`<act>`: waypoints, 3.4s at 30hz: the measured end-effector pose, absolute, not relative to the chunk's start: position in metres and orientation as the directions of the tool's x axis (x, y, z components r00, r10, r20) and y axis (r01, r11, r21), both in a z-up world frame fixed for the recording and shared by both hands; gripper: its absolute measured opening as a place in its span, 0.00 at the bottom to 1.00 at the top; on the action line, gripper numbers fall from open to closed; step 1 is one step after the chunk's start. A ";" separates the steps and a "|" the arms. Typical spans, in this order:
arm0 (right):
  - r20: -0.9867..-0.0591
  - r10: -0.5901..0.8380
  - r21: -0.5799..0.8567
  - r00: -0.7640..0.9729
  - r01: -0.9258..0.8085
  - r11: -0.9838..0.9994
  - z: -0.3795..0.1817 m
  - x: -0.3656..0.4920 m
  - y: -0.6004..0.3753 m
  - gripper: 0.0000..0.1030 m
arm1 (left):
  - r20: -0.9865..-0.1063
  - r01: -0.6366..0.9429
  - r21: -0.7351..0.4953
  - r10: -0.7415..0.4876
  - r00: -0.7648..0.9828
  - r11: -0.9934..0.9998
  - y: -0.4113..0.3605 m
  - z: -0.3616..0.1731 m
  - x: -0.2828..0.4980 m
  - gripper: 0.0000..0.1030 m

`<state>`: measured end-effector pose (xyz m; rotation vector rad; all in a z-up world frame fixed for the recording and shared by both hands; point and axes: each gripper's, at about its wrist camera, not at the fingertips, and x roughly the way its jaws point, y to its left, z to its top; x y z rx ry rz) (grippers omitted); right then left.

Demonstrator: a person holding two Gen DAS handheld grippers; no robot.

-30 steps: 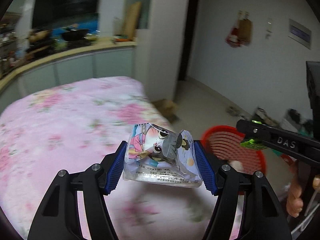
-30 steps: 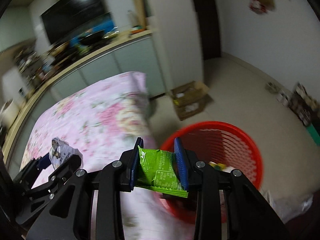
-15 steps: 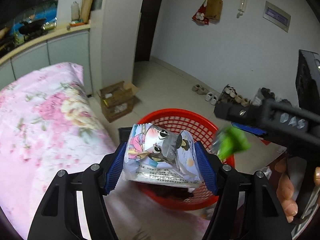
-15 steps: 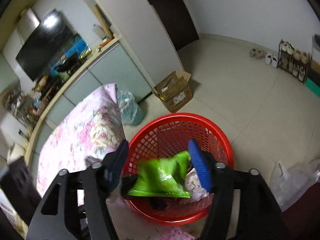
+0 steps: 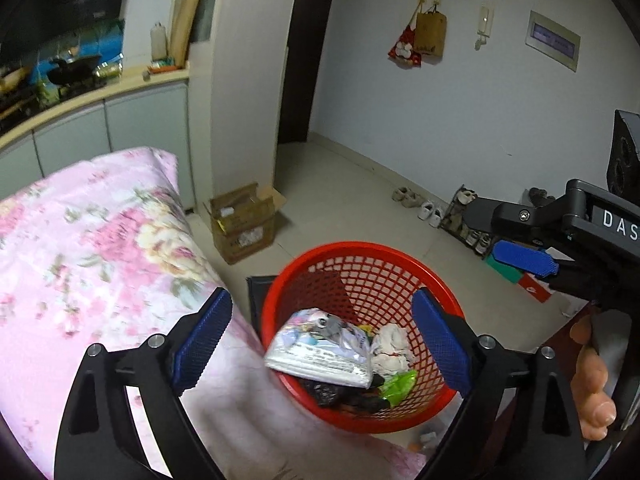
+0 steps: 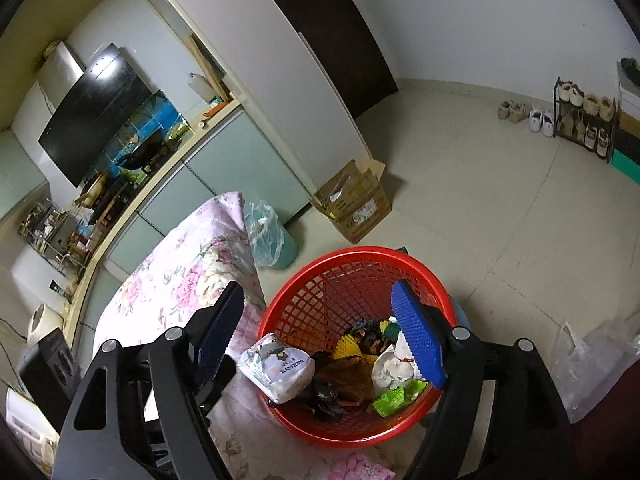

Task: Collect trash

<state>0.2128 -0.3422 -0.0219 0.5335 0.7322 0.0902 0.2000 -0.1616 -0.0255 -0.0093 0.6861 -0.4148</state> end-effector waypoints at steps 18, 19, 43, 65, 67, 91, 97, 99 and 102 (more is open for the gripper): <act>-0.573 0.190 0.315 0.797 0.000 0.949 -0.006 0.136 -0.282 0.92 | -0.497 0.173 0.006 -0.147 0.855 0.985 -0.080 0.018 0.132 0.87; -0.570 0.183 0.303 0.801 -0.003 0.953 -0.006 0.128 -0.277 0.93 | -0.494 0.171 0.006 -0.146 0.857 0.985 -0.078 0.018 0.129 0.87; -0.505 0.061 0.143 0.861 0.014 0.990 0.001 0.059 -0.234 0.93 | -0.499 0.181 0.018 -0.148 0.854 0.983 -0.063 0.018 0.066 0.91; -0.525 0.087 0.147 0.847 -0.011 0.989 -0.006 0.056 -0.227 0.93 | -0.504 0.148 0.020 -0.118 0.856 0.989 -0.058 0.019 0.058 0.91; -0.525 0.090 0.146 0.847 -0.015 0.989 -0.006 0.056 -0.226 0.93 | -0.502 0.145 0.021 -0.115 0.857 0.989 -0.058 0.019 0.057 0.91; -0.524 0.100 0.143 0.846 -0.028 0.989 -0.005 0.054 -0.221 0.93 | -0.496 0.127 0.019 -0.101 0.863 0.992 -0.052 0.023 0.052 0.91; -0.523 0.100 0.142 0.846 -0.029 0.989 -0.005 0.053 -0.220 0.93 | -0.494 0.128 0.018 -0.103 0.863 0.992 -0.051 0.022 0.052 0.91; -0.523 0.099 0.142 0.847 -0.028 0.989 -0.005 0.053 -0.220 0.93 | -0.494 0.127 0.019 -0.101 0.864 0.992 -0.052 0.022 0.052 0.91; -0.523 0.099 0.143 0.847 -0.028 0.989 -0.005 0.053 -0.220 0.93 | -0.494 0.129 0.018 -0.104 0.863 0.991 -0.052 0.023 0.052 0.91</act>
